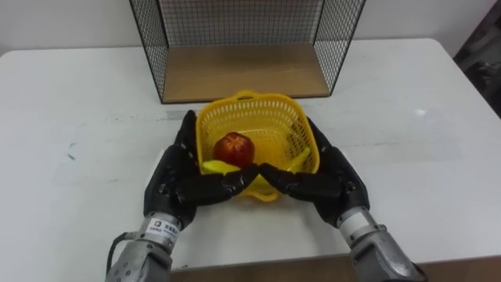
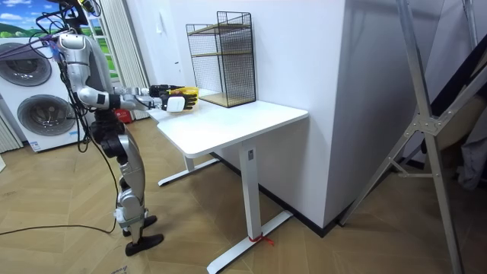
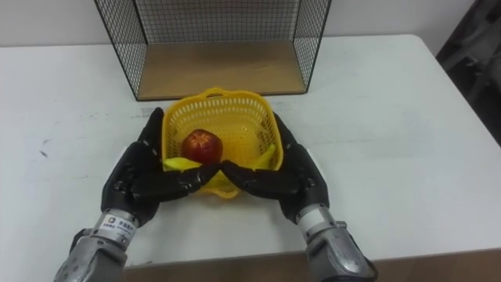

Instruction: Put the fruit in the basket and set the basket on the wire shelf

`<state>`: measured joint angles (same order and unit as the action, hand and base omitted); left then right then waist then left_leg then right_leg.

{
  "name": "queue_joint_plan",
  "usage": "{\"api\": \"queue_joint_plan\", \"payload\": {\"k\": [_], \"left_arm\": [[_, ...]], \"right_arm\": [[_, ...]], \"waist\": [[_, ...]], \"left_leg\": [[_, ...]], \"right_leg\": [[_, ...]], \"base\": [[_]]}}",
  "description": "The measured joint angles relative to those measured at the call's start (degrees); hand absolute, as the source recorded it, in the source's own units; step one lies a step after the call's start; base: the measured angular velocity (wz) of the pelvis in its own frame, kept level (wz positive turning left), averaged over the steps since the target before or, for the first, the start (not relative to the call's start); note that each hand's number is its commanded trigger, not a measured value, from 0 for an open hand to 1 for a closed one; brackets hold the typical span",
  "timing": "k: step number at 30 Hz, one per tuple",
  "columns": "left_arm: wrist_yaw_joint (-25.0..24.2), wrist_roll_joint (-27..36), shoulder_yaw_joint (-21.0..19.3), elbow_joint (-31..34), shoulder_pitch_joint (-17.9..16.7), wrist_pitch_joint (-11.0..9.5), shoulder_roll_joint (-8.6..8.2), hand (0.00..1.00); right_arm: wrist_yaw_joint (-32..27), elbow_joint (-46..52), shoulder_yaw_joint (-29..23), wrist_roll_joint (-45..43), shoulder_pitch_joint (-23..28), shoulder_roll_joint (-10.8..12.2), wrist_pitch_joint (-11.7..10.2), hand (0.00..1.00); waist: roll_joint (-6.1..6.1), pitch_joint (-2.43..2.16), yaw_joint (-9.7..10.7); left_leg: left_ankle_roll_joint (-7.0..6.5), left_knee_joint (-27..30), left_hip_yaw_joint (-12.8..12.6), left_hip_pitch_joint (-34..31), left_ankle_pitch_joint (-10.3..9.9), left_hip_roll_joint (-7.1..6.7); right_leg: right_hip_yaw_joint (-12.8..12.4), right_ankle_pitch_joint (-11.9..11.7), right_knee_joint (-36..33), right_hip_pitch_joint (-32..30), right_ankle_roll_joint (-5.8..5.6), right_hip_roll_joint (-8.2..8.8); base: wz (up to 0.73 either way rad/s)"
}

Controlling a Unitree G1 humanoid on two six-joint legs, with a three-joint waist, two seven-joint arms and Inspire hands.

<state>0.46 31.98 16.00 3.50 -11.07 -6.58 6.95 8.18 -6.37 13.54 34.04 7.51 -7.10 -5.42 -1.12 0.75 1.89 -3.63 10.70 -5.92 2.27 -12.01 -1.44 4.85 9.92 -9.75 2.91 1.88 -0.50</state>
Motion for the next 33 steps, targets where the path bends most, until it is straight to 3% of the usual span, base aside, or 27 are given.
{"api": "queue_joint_plan", "payload": {"k": [18, 23, 33], "left_arm": [[0.1, 0.0, -0.2, 4.8, 0.3, -0.3, 0.03, 0.00], [0.2, 0.0, -0.2, 8.0, 0.4, -1.6, -0.01, 0.00], [0.3, -0.1, 0.7, 8.0, 0.3, -2.4, 0.00, 0.00]], "right_arm": [[-1.5, 2.5, 0.0, -0.5, 0.2, 0.0, -1.2, 0.00], [-2.4, 5.8, 0.1, -0.5, 0.2, 0.0, -3.3, 0.00], [-4.5, 7.7, 0.6, -0.6, 0.2, 0.1, -4.0, 0.00]], "waist": [[0.58, -0.22, 0.9], [0.63, -0.19, 0.9], [0.76, -0.08, 0.7]], "left_leg": [[0.00, 0.0, -0.2, 0.3, 0.0, 0.01], [0.00, 0.0, -0.2, 0.5, 0.0, 0.01], [0.00, 0.0, -0.8, 0.4, 0.0, 0.05]], "right_leg": [[-0.2, 0.0, -0.1, 0.1, 0.00, 0.00], [-0.2, 0.0, 0.0, 0.3, 0.01, 0.00], [-0.8, 0.0, -0.1, -0.1, 0.01, -0.07]], "base": [[0.00], [0.00], [-0.03]]}}
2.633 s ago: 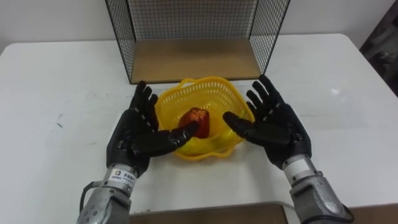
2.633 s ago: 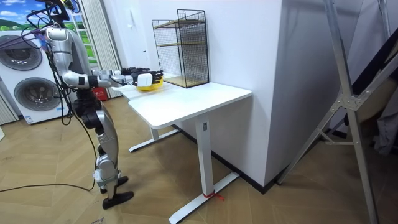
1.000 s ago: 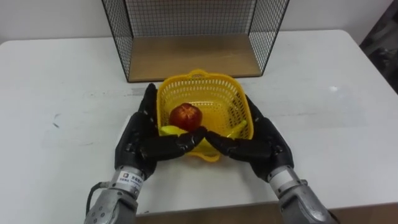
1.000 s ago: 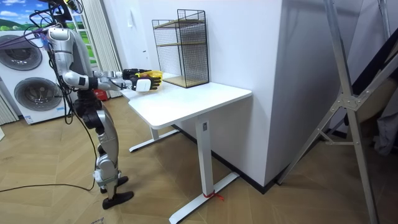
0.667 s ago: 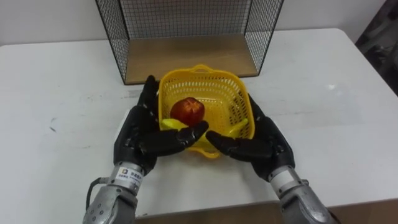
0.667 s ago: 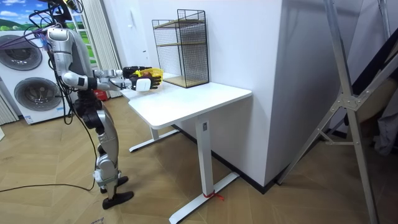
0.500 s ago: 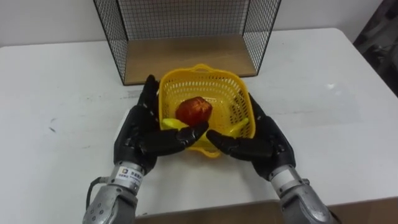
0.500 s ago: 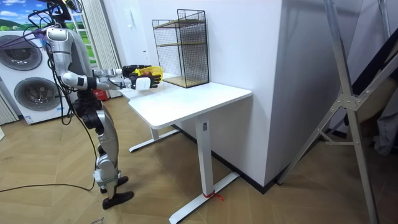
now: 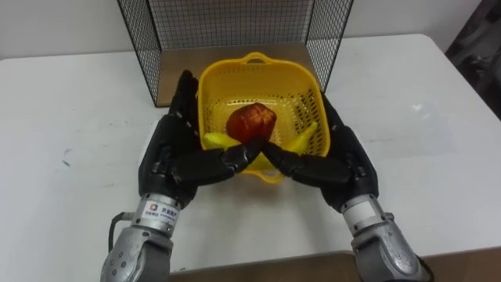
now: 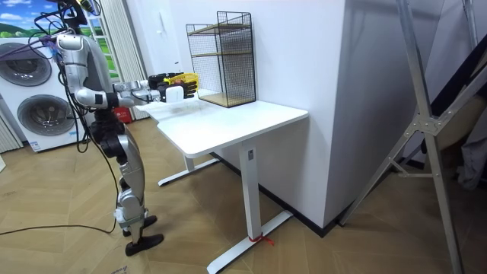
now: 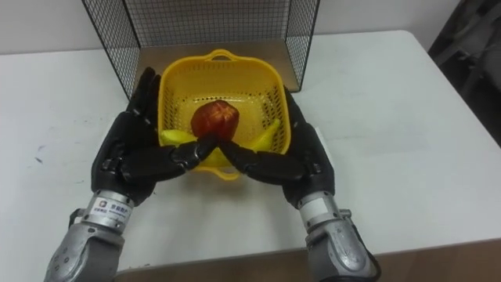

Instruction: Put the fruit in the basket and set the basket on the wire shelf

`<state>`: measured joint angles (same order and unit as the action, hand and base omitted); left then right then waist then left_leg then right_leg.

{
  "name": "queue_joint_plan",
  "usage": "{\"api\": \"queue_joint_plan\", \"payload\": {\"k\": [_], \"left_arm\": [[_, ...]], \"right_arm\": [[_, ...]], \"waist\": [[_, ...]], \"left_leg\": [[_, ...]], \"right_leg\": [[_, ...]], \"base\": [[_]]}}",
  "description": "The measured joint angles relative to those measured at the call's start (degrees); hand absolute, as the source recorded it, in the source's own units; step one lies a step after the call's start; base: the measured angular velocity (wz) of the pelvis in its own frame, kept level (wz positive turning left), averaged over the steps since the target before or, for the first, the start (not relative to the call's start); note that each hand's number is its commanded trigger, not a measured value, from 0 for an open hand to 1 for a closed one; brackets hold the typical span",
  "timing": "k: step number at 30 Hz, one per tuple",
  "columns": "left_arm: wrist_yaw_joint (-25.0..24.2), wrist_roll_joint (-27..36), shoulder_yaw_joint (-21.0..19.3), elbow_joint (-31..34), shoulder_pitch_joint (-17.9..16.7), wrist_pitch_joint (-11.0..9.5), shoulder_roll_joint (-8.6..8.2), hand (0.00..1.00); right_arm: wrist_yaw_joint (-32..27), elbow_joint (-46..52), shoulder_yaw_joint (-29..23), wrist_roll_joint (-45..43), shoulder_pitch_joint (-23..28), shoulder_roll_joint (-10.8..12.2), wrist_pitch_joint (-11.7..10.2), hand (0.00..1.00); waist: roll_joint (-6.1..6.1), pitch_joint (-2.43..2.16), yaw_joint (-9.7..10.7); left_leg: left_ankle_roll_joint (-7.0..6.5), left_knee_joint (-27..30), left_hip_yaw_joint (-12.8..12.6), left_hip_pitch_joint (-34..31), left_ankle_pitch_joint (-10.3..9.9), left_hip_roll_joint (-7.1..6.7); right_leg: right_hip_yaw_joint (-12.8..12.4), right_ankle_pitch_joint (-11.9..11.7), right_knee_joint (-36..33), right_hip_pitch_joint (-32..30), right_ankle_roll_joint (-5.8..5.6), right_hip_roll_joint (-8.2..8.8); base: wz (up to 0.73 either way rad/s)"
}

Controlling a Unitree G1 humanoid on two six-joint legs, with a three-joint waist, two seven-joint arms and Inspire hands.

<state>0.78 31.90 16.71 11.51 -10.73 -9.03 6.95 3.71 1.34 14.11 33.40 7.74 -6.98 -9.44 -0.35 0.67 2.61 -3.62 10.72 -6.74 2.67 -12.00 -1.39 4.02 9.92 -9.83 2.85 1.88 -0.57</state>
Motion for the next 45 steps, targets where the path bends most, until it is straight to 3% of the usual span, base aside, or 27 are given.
{"api": "queue_joint_plan", "payload": {"k": [16, 19, 22, 24, 26, 28, 30, 31, 33, 34, 35, 36, 38, 45], "left_arm": [[0.9, -0.2, 0.2, 0.0, 0.0, -0.4, -0.67, 0.00], [0.9, 0.0, -0.2, 0.0, 0.0, -0.4, -0.41, 0.00], [0.9, 0.0, -0.1, -0.3, 0.2, -0.4, -0.61, 0.00], [0.9, 0.0, -0.5, -0.9, 0.2, -0.4, -0.83, 0.00], [0.9, 0.0, -1.0, -1.5, 0.2, -0.4, -0.78, 0.00], [0.9, -0.1, -1.8, -2.8, 0.2, -0.4, -0.80, 0.00], [0.9, -0.1, -2.0, -3.4, 0.2, -0.4, -0.70, 0.00], [0.9, -0.1, -2.0, -3.4, 0.3, -0.4, -0.78, 0.00], [0.9, 0.0, -2.0, -3.4, 0.6, -0.4, -0.93, 0.00], [0.9, 0.0, -2.1, -3.5, 0.6, -0.4, -1.06, 0.00], [0.9, -0.3, -2.3, -3.5, 0.5, -0.4, -1.05, 0.00], [0.9, -0.7, -2.4, -3.4, 0.7, -0.4, -0.99, 0.00], [0.9, -1.2, -2.5, -3.4, 0.9, -0.4, -0.96, 0.00], [0.9, -0.8, -2.0, -3.1, 1.8, -1.1, -0.74, 0.00]], "right_arm": [[-2.3, 2.2, 0.4, -2.5, 0.0, 0.3, -1.0, 0.00], [-2.3, 2.2, 0.3, -3.1, -0.1, 0.0, -1.0, 0.00], [-2.1, 2.3, 0.5, -4.6, -0.1, 0.1, -1.0, 0.00], [-1.9, 2.3, 0.3, -4.5, 0.0, 0.0, -1.0, 0.00], [-1.3, 2.3, 0.4, -4.4, 0.3, 0.0, -1.0, 0.00], [-1.0, 2.3, 0.4, -4.9, 0.4, 0.0, -0.9, 0.00], [-0.7, 2.2, 0.4, -5.2, 0.4, 0.0, -0.9, 0.00], [-0.5, 2.2, 0.3, -5.3, 0.3, -0.2, -0.9, 0.00], [-0.4, 2.2, 0.0, -4.8, 0.1, -0.3, -0.6, 0.00], [-0.4, 2.2, 0.1, -4.9, 0.2, -0.2, 0.1, 0.00], [-0.4, 2.2, 0.2, -5.6, 0.3, -0.1, 0.9, 0.00], [-0.3, 2.2, 0.1, -6.4, 0.2, -0.1, 1.0, 0.00], [0.1, 2.6, 0.0, -6.8, 0.2, -0.1, 1.0, 0.00], [0.2, 4.4, -0.1, -6.1, -0.1, -0.1, 0.7, 0.00]], "waist": [[0.00, 0.02, 0.0], [-0.31, 0.26, -0.5], [-0.99, 0.60, -1.0], [-1.01, 0.70, -1.7], [-1.08, 0.72, -2.1], [-0.72, 0.72, -2.6], [-0.58, 0.71, -2.9], [-0.67, 0.70, -2.9], [-0.76, 0.60, -3.0], [-0.82, 0.54, -3.2], [-1.07, 0.14, -3.4], [-1.54, -0.20, -3.0], [-2.29, -0.60, -2.8], [-3.02, -0.27, -2.8]], "left_leg": [[0.01, 0.1, -0.8, 0.5, 0.0, 0.22], [0.05, 0.6, -1.0, 0.6, 0.0, 0.51], [0.80, 5.0, -1.0, -1.7, -1.3, 1.02], [1.52, 12.5, -1.1, -5.2, -3.6, 2.23], [1.90, 19.1, -1.0, -7.8, -4.3, 3.00], [1.93, 23.5, -1.0, -9.5, -4.2, 3.72], [3.45, 30.0, -0.1, -14.1, -3.7, 4.37], [3.61, 28.8, 0.8, -15.0, -3.8, 4.00], [4.54, 20.0, 1.3, -18.1, -2.7, 3.70], [4.13, 15.5, 1.4, -19.3, 1.7, 3.56], [3.41, 13.8, 1.3, -18.7, 4.1, 3.16], [2.28, 12.5, 1.4, -17.4, 5.7, 2.38], [1.59, 11.6, 1.3, -16.5, 6.3, 1.41], [-0.07, 11.0, 1.4, -15.2, 5.1, -1.11]], "right_leg": [[-0.8, 0.0, -0.2, 0.1, 0.07, -0.21], [-0.8, 0.0, -1.1, 0.0, 0.08, -0.36], [-0.7, 1.0, -3.6, -1.4, 0.60, -0.65], [-0.5, 2.7, -7.4, -3.4, 1.27, -1.33], [-0.9, 4.2, -9.7, -4.5, 1.88, -1.48], [-1.9, 5.2, -11.1, -4.6, 2.32, -1.85], [-2.7, 5.8, -12.7, -4.9, 3.36, -2.44], [-2.7, 5.9, -13.0, -5.1, 3.42, -2.35], [-2.8, 6.0, -13.5, -6.1, 3.41, -2.34], [-2.9, 6.8, -14.5, -6.3, 3.09, -2.00], [-2.7, 7.4, -14.9, -6.2, 2.06, -1.57], [-2.7, 7.6, -14.8, -6.0, 1.98, -1.10], [-2.8, 7.9, -14.7, -5.5, 1.69, -0.32], [-2.2, 9.4, -13.0, -3.5, 0.50, 2.12]], "base": [[-0.02], [-0.01], [0.00], [-0.04], [-0.08], [-0.11], [-0.03], [0.00], [-0.12], [-0.23], [-0.12], [0.00], [0.02], [0.07]]}}
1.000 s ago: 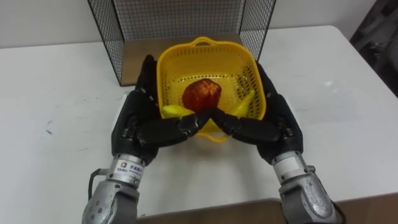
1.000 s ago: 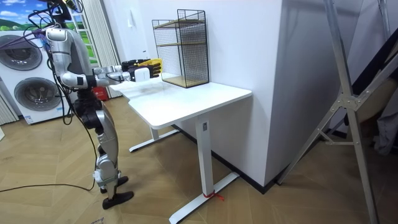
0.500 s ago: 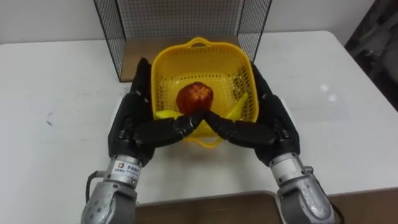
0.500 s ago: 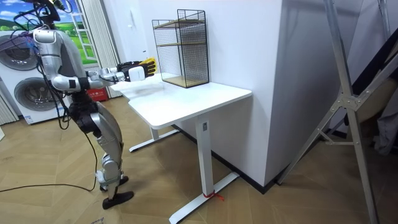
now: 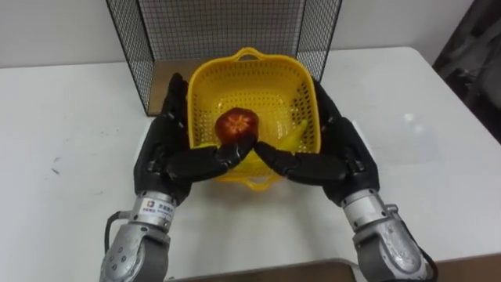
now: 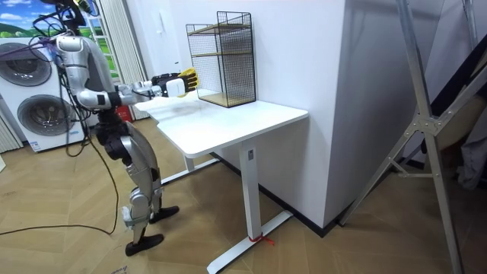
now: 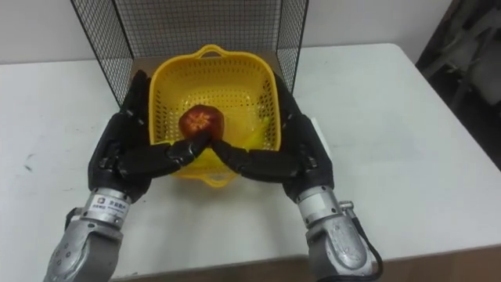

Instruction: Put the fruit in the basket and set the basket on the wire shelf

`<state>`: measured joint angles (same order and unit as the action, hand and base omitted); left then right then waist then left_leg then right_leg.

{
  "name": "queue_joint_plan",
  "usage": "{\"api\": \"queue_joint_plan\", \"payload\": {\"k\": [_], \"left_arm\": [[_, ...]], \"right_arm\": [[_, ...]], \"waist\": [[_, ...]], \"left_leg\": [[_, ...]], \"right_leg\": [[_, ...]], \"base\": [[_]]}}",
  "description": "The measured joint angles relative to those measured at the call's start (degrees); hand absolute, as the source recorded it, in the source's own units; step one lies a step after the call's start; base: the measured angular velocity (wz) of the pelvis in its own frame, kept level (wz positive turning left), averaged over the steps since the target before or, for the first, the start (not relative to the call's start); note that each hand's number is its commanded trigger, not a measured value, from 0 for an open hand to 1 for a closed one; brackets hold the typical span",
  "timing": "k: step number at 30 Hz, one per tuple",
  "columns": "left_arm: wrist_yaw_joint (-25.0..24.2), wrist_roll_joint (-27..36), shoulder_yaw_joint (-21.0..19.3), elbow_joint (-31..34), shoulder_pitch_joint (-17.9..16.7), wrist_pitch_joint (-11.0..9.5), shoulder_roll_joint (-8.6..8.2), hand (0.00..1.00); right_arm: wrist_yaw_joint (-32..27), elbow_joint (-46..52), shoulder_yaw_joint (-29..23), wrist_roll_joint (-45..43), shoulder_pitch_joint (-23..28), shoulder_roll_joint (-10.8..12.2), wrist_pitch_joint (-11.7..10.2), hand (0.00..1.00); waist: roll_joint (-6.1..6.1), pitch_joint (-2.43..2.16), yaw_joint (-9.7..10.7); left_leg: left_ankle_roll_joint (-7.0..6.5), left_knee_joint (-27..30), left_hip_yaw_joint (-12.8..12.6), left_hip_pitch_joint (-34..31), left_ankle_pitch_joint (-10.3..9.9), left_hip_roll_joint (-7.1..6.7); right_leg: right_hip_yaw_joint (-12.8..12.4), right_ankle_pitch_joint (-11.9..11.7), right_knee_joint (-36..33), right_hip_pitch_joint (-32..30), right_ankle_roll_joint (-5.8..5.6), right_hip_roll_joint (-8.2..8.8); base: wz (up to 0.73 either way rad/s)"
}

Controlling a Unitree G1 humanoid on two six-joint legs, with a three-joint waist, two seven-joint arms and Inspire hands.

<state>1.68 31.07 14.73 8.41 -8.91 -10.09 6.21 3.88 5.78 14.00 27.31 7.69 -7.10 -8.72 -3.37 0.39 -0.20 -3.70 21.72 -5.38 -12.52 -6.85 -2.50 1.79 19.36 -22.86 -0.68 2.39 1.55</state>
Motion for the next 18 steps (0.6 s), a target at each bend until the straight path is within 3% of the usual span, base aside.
{"api": "queue_joint_plan", "payload": {"k": [4, 6, 7, 8, 9, 12, 13, 15, 16, 18], "left_arm": [[0.0, -0.1, 0.1, 0.0, 0.1, -0.5, 0.03, 0.00], [0.0, -0.1, 0.1, 0.0, 0.1, -0.8, -0.26, 0.00], [0.0, -0.1, 0.1, 0.0, 0.2, -0.8, -0.34, 0.00], [0.0, -0.3, 0.2, -0.1, 0.3, -0.8, -0.34, 0.00], [0.0, -0.4, 0.1, -0.3, 0.3, -0.9, -0.26, 0.00], [0.0, -0.3, 0.3, -0.3, 0.3, -1.0, -0.30, 0.00], [0.0, -0.3, 0.2, -0.2, 0.4, -1.1, -0.29, 0.00], [0.2, -0.3, 0.2, -0.1, 0.6, -1.5, -0.28, 0.00], [0.2, -0.2, 0.3, -0.2, 0.6, -1.5, -0.29, 0.00], [0.2, -0.2, 1.0, -0.9, 0.8, -1.6, -0.28, 0.00]], "right_arm": [[-0.1, 0.1, 0.1, -0.2, 0.0, -0.1, 0.0, 0.00], [-0.2, 0.2, 0.0, -0.4, -0.1, -0.1, -0.1, 0.00], [-0.5, 0.2, 0.0, -1.2, -0.1, -0.1, -0.1, 0.00], [-0.8, 0.2, -0.1, -2.2, -0.2, 0.0, -0.1, 0.00], [-0.7, 0.2, -0.5, -2.5, -0.4, 0.0, -0.2, 0.00], [-0.7, 0.2, -0.7, -2.8, -0.4, 0.2, -0.2, 0.00], [-0.7, 0.2, -0.9, -2.8, -0.5, 0.3, -0.2, 0.00], [-0.6, 0.3, -0.8, -2.6, -0.5, 0.1, -0.2, 0.00], [-0.6, 0.2, -0.8, -2.6, -0.5, 0.1, -0.1, 0.00], [-0.7, 0.1, -0.8, -2.8, -0.4, 0.2, -0.2, 0.00]], "waist": [[-0.27, 0.18, 0.0], [-0.36, 0.29, 0.1], [-0.48, 0.44, 0.5], [-0.90, 0.73, 0.6], [-0.63, 0.93, 1.1], [0.09, 1.39, 1.6], [0.49, 1.23, 1.5], [0.72, 1.22, 1.5], [0.75, 1.21, 1.6], [0.71, 1.17, 2.0]], "left_leg": [[-1.06, 2.1, -0.6, 0.0, -3.0, -1.48], [-1.60, 2.7, -0.6, 0.3, -4.5, -2.36], [-2.19, 3.7, -0.6, 0.5, -5.5, -2.80], [-2.74, 4.2, -0.9, 1.4, -6.5, -3.48], [-3.19, 5.2, -0.7, 2.1, -7.7, -3.76], [-3.97, 4.8, -0.2, 4.3, -8.8, -4.20], [-4.21, 4.1, 0.1, 4.8, -9.0, -4.26], [-4.33, 2.8, 0.2, 5.8, -8.9, -3.95], [-4.32, 2.5, 0.5, 6.3, -8.9, -3.84], [-4.09, 1.8, 1.9, 8.2, -9.1, -3.82]], "right_leg": [[0.0, 2.3, -2.3, 0.5, -1.23, 1.73], [0.4, 3.3, -6.5, -0.2, -2.45, 2.69], [1.2, 3.4, -12.3, -2.2, -2.70, 3.73], [1.6, 2.9, -18.6, -4.1, -3.43, 5.07], [1.7, 1.2, -23.8, -5.8, -4.89, 5.74], [1.5, -3.3, -30.5, -8.7, -5.56, 6.53], [1.5, -3.6, -31.8, -10.2, -5.97, 6.65], [1.5, -0.3, -28.9, -13.6, -4.87, 6.12], [1.5, 0.1, -26.3, -13.8, -4.44, 5.75], [1.1, -1.1, -11.0, -13.2, -3.48, 4.15]], "base": [[0.01], [0.06], [0.16], [0.19], [0.13], [0.02], [-0.08], [-0.03], [0.18], [0.28]]}}
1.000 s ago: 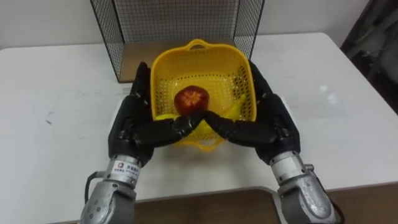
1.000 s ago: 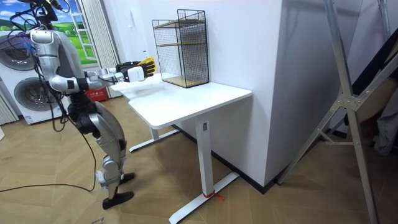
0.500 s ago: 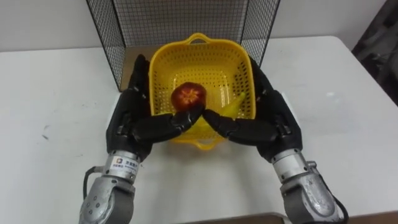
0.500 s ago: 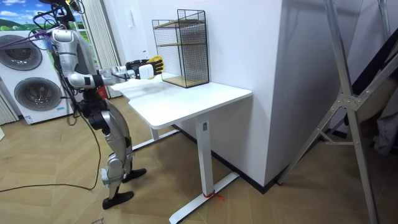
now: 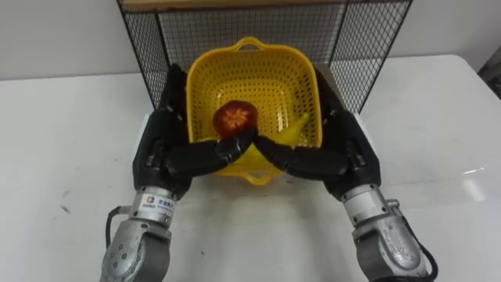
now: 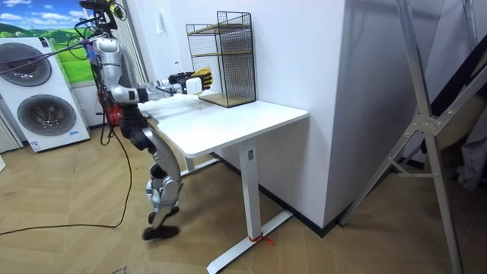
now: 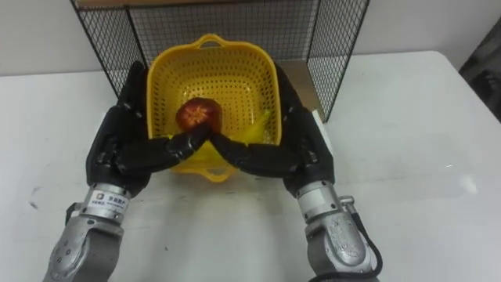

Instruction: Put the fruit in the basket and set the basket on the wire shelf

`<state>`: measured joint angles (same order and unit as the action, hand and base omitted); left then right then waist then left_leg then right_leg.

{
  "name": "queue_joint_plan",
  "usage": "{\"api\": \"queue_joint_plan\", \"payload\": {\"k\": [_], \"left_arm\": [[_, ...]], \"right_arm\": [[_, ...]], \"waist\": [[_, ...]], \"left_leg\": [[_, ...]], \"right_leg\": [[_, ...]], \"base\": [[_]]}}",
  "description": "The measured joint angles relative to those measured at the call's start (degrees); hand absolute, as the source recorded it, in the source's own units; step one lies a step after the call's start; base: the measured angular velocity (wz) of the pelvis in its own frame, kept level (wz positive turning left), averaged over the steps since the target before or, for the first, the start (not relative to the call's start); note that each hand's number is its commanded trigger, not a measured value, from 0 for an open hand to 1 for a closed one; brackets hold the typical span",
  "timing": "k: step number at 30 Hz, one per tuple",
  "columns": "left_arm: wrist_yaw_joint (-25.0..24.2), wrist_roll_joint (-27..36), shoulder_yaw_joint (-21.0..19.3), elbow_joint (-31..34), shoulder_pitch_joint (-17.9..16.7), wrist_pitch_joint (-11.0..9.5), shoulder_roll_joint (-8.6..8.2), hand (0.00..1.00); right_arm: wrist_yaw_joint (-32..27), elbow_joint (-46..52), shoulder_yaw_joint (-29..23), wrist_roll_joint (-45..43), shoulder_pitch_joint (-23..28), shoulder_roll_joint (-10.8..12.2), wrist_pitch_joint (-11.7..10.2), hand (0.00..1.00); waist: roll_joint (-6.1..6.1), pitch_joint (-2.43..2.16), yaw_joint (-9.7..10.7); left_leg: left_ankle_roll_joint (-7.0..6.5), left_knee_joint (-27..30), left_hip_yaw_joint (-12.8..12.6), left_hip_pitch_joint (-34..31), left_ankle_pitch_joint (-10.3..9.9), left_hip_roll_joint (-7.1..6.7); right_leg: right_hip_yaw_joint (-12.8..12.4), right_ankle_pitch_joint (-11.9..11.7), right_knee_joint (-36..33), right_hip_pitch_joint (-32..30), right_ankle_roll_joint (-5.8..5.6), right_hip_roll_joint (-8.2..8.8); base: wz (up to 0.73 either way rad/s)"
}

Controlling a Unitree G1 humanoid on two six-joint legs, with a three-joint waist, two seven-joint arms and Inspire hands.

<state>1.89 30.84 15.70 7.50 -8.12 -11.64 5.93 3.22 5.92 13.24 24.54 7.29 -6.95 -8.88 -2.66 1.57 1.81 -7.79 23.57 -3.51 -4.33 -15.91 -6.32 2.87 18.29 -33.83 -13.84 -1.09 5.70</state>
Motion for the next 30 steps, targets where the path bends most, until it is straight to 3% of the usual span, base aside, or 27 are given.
{"api": "queue_joint_plan", "payload": {"k": [1, 2, 6, 8, 15, 21, 28, 30], "left_arm": [[0.0, 0.0, 0.0, -0.3, 0.1, 0.0, -0.01, 0.00], [0.3, 0.0, 0.3, -1.1, 1.0, 0.0, -0.29, 0.00], [0.7, -0.4, 0.1, -1.3, 2.4, 0.0, -0.27, 0.00], [1.3, -0.3, 0.2, -1.3, 2.4, 0.0, -0.28, 0.00], [3.0, -0.5, 0.3, -1.9, 4.2, 0.2, -0.51, 0.00], [3.9, -0.6, 0.1, -6.9, 8.0, 2.3, -0.84, 0.00], [5.4, -0.1, -0.2, -16.2, 15.8, 5.7, -1.51, 0.00], [6.7, -0.1, -1.4, -21.9, 19.5, 7.4, -2.74, 0.00]], "right_arm": [[-0.1, 0.0, 0.0, 0.0, -0.2, 0.0, 0.0, 0.00], [-0.4, -0.2, -0.1, -0.2, -0.7, 0.0, 0.0, 0.00], [-1.1, -1.2, -0.2, 1.0, -3.4, 0.1, 0.1, 0.00], [-1.1, -1.4, 0.1, 2.3, -3.5, 0.0, 0.1, 0.00], [-1.7, -3.1, 0.2, 4.6, -4.1, 0.3, 0.2, 0.00], [-4.3, -5.9, 0.5, 4.5, -6.1, 0.5, 0.5, 0.00], [-6.5, -15.1, -0.6, 4.6, -15.2, 0.6, 4.3, 0.00], [-7.6, -17.3, -0.6, 4.9, -17.7, 0.7, 6.3, 0.00]], "waist": [[0.00, -0.01, 0.0], [0.62, 0.17, 0.7], [0.92, 0.13, -0.8], [0.78, -0.18, -0.7], [1.29, -0.39, -0.6], [1.55, -0.35, -0.4], [2.42, -0.03, -0.5], [2.51, -0.09, -0.7]], "left_leg": [[0.25, 0.1, 0.2, 0.4, -0.1, -0.07], [0.55, -0.2, 1.0, 0.8, -0.3, 0.24], [1.76, -3.3, 0.4, 1.8, 0.4, 2.75], [2.12, -5.1, 0.4, 3.4, 0.5, 3.59], [2.72, -8.0, -0.5, 6.0, 1.7, 3.90], [2.86, -8.4, -1.1, 5.9, 1.9, 4.54], [3.18, -9.1, -0.9, 6.0, 2.3, 5.23], [3.24, -10.0, -0.9, 6.4, 2.8, 5.28]], "right_leg": [[-0.3, -2.8, 2.3, 0.0, -0.56, -0.38], [-0.3, -4.7, 3.3, 0.5, -0.06, -0.78], [0.3, -8.3, 9.4, 3.1, 1.15, -3.35], [0.6, -9.4, 11.9, 5.4, 1.43, -4.42], [-0.2, -10.4, 13.6, 7.3, 1.88, -5.24], [-0.6, -11.6, 15.5, 7.8, 2.11, -6.03], [-0.4, -13.7, 19.4, 9.4, 2.34, -6.81], [-0.1, -14.2, 20.4, 9.9, 2.42, -6.79]], "base": [[0.40], [0.16], [-0.10], [-0.02], [-0.08], [-0.05], [0.00], [0.02]]}}
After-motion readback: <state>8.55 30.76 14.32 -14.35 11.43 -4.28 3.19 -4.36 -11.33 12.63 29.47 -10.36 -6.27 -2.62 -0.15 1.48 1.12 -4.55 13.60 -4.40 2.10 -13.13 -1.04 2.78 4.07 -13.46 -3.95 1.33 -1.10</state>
